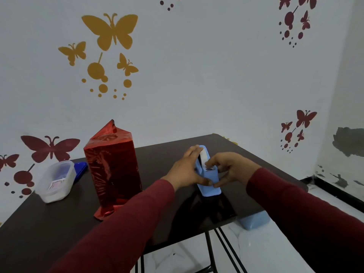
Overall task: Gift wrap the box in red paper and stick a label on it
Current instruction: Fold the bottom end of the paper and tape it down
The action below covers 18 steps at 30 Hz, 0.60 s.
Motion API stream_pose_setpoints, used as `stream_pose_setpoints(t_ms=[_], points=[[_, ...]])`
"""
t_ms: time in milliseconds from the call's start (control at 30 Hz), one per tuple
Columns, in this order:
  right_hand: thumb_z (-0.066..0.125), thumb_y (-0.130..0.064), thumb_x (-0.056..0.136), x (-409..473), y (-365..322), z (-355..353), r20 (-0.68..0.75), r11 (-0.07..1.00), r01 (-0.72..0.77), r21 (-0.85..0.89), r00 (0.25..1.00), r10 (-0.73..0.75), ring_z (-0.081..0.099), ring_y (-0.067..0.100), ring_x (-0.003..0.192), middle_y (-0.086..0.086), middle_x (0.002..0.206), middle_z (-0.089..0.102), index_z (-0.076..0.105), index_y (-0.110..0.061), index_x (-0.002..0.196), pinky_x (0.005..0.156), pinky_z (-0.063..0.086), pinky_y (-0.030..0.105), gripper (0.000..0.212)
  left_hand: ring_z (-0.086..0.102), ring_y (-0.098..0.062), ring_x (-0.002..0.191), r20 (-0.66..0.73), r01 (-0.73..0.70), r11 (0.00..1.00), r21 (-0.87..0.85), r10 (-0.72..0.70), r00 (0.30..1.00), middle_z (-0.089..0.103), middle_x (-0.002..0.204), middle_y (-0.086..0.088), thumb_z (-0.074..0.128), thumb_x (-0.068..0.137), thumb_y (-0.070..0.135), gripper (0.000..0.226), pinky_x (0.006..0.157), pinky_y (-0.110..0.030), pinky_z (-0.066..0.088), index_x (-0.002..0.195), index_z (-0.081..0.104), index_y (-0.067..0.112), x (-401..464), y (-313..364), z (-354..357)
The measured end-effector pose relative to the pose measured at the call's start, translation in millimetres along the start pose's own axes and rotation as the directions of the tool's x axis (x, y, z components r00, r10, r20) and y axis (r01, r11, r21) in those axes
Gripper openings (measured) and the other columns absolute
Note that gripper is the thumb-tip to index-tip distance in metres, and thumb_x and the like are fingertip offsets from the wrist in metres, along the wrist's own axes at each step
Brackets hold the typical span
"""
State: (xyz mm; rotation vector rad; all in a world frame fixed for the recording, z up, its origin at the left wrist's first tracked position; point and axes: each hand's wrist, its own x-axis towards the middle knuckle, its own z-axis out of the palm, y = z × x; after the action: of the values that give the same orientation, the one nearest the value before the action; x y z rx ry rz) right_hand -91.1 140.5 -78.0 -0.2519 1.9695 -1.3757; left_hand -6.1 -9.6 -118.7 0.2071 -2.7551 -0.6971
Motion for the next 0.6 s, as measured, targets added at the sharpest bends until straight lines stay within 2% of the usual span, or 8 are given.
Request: stream_pose_setpoints(t_ms=[100,167,233,300,367,467,600], points=[[0.065,-0.014,0.099,0.8,-2.7,4.1,-0.009,0.991,0.072,0.116,0.997,-0.072,0.046,0.033,0.118,0.009,0.132,0.052,0.061,-0.004,0.126,0.073,0.054,0.076,0.029,0.038,-0.016,0.147,0.027,-0.001,1.0,-0.004,0.001,1.0,0.008,0.166,0.026,0.094,0.059,0.054,0.129,0.111,-0.042,0.046,0.161,0.016,0.037,2.7,-2.9,-1.5],[0.067,-0.012,0.095,-2.6,-0.2,7.0,-0.047,0.978,0.104,0.179,0.994,-0.097,0.046,0.036,0.121,0.007,0.13,0.056,0.062,-0.003,0.125,0.067,0.053,0.077,0.031,0.038,-0.017,0.146,0.053,0.013,1.0,-0.021,-0.012,0.999,0.008,0.166,0.025,0.096,0.059,0.048,0.13,0.11,-0.042,0.048,0.161,0.016,0.039,3.2,-5.4,-2.9],[0.071,-0.01,0.089,-3.5,8.4,9.2,-0.121,0.96,0.148,0.239,0.985,-0.122,0.051,0.038,0.116,0.009,0.122,0.061,0.065,0.0,0.12,0.064,0.052,0.078,0.033,0.04,-0.016,0.145,0.07,0.028,1.0,-0.008,-0.027,0.997,0.008,0.167,0.022,0.097,0.059,0.042,0.131,0.109,-0.04,0.048,0.161,0.015,0.038,3.3,-6.3,-4.2],[0.073,-0.009,0.083,-1.7,22.0,12.1,-0.185,0.93,0.204,0.306,0.971,-0.152,0.06,0.04,0.105,0.016,0.117,0.064,0.066,0.005,0.115,0.065,0.055,0.073,0.036,0.043,-0.018,0.142,0.084,0.025,1.0,0.018,-0.027,0.996,0.01,0.167,0.021,0.097,0.06,0.039,0.131,0.107,-0.04,0.049,0.162,0.015,0.036,3.4,-6.1,-3.9],[0.075,-0.009,0.078,-0.3,34.9,15.4,-0.237,0.913,0.241,0.329,0.957,-0.167,0.066,0.046,0.095,0.024,0.111,0.066,0.068,0.008,0.105,0.061,0.059,0.06,0.033,0.049,-0.02,0.137,0.098,0.025,1.0,0.016,-0.026,0.995,0.011,0.165,0.022,0.097,0.061,0.036,0.131,0.104,-0.039,0.051,0.163,0.014,0.034,2.8,-4.4,-2.7],[0.077,-0.008,0.078,2.6,48.2,19.2,-0.293,0.902,0.278,0.33,0.939,-0.182,0.066,0.045,0.082,0.023,0.096,0.066,0.071,0.007,0.09,0.061,0.059,0.058,0.02,0.051,-0.02,0.134,0.099,0.023,0.999,0.028,-0.025,0.995,0.009,0.166,0.023,0.096,0.063,0.033,0.13,0.101,-0.037,0.052,0.163,0.012,0.033,0.9,-3.7,-0.1],[0.078,-0.011,0.073,3.6,54.9,22.2,-0.291,0.892,0.282,0.353,0.939,-0.182,0.068,0.046,0.095,0.024,0.103,0.068,0.072,0.004,0.091,0.063,0.06,0.054,0.023,0.051,-0.02,0.136,0.112,0.02,0.999,0.05,-0.025,0.993,0.002,0.167,0.024,0.094,0.064,0.029,0.131,0.102,-0.035,0.051,0.164,0.009,0.032,-3.4,-4.3,1.0]])
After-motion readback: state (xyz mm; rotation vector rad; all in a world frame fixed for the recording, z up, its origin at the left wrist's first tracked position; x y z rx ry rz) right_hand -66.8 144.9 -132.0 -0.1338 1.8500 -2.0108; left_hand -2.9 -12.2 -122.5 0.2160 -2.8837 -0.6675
